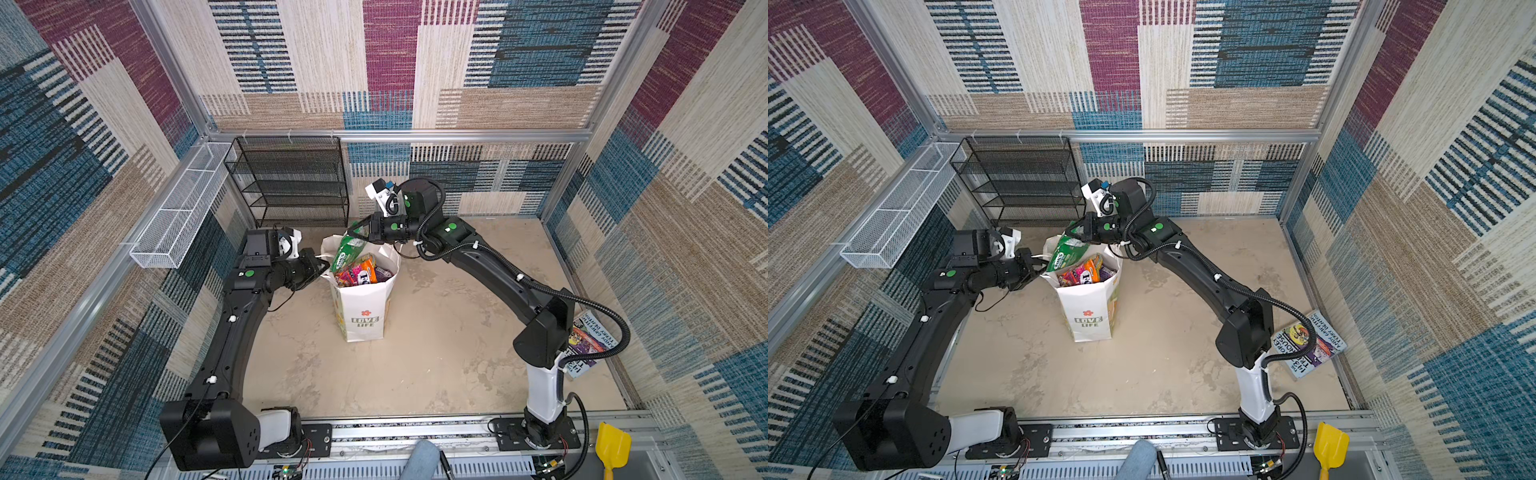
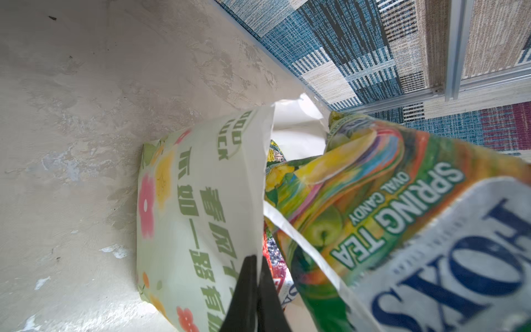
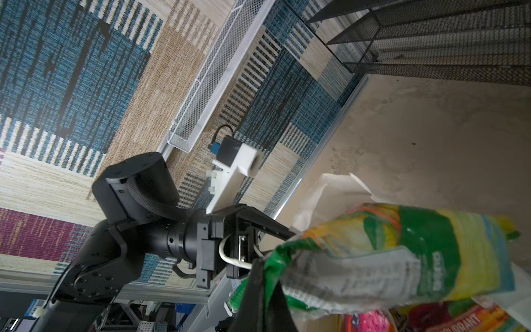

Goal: Place the snacks into the paper bag
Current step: 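Lower the Spring Tea bag into the paper bag opening with the right gripper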

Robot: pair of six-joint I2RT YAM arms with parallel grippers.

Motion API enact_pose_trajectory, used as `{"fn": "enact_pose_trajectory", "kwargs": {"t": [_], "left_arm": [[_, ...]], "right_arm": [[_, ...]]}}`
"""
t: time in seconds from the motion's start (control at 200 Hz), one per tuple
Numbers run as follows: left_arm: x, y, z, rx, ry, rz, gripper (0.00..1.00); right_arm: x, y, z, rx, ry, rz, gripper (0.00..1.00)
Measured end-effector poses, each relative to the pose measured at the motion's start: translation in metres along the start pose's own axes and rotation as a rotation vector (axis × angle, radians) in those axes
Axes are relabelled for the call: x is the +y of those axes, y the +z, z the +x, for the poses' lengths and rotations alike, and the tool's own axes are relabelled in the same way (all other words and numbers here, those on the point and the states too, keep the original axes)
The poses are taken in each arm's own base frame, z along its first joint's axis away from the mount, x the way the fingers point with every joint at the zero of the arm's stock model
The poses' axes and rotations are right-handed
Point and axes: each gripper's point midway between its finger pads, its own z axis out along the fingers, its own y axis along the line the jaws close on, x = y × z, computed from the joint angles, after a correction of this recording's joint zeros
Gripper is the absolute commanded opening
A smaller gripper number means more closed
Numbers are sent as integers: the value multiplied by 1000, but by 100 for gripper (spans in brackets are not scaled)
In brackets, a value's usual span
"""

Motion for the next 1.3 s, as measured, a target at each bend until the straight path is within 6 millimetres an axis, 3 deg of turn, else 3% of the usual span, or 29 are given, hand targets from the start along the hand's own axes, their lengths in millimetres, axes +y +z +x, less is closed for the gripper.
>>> {"fn": "enact_pose_trajectory", "kwargs": {"t": [0.621,0.786,0.936,1.112,1.302], "left_arm": [[0,0,0,0,0,1,0],[0,0,0,1,0,1,0],[0,0,0,1,-1,0,0],[0,0,0,1,-1,0,0],[0,1,0,1,-1,0,0]], "right_arm": [[-61,0,49,128,-84,254,0],[-63,8,66,165,-135,323,2],[-47,7,80,197,-191,346,5],[-26,-15,81,188,-213,325,18],[-42,-8,93,237,-204,354,40]]}}
